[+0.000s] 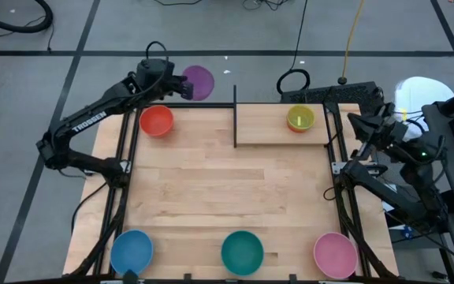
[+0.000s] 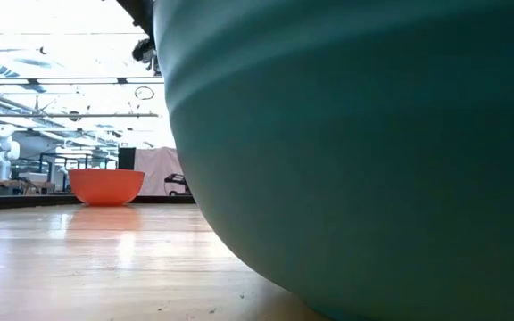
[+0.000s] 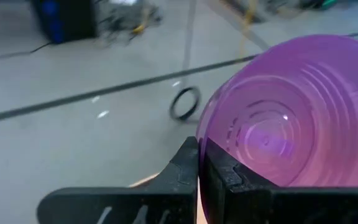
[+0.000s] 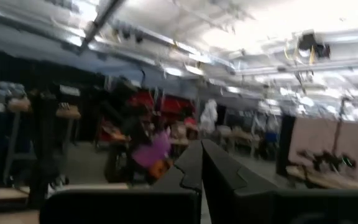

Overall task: Place and stack bowls onto a shelf
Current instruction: Stack the small purple bowl on top of the small yellow bowl on the shelf

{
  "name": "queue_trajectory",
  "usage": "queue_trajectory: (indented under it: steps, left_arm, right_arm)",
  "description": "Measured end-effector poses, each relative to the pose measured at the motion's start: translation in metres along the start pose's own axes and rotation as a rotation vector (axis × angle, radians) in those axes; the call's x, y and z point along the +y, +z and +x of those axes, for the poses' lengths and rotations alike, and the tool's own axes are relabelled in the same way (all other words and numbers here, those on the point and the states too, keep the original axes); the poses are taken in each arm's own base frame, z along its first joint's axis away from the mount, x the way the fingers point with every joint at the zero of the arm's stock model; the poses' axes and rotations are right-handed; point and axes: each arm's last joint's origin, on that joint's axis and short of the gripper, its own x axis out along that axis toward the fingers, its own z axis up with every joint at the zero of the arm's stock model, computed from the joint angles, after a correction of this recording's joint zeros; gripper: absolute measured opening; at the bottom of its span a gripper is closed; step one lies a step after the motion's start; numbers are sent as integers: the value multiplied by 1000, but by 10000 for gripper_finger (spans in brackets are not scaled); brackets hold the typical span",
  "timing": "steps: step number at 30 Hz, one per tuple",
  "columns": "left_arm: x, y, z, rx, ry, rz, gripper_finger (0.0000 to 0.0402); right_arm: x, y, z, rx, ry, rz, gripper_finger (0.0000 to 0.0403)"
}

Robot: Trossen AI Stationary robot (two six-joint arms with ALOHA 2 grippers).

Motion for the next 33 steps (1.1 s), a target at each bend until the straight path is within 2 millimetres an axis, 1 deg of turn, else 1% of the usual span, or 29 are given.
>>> queue_trajectory:
  steps: [5,8,10,13,16,20,25,29,33]
  left_arm:
    - [-19,4,6,-73,-133,31,2]
    - [-30,6,10,-110,-207,37,2]
    - [-38,6,14,-99,-241,49,2]
    - [-57,9,21,-92,-291,100,2]
    - [-83,12,28,-94,-347,148,2]
    - [-122,12,43,-105,-356,220,2]
    - [-164,12,65,-150,-305,277,2]
    - [-189,6,89,-159,-305,330,2]
    - [-206,6,111,-191,-291,344,2]
  right_arm:
    - [0,9,-15,124,-58,-2,0]
    - [1,15,-21,157,-61,10,0]
    - [2,18,-24,158,-60,11,0]
    - [2,19,-26,160,-59,15,0]
    - [2,16,-23,196,-53,22,0]
    - [0,13,-13,244,-46,16,0]
    - [-4,8,5,312,-32,22,0]
    - [-8,3,22,356,-39,108,0]
    - [-11,0,42,369,-8,121,0]
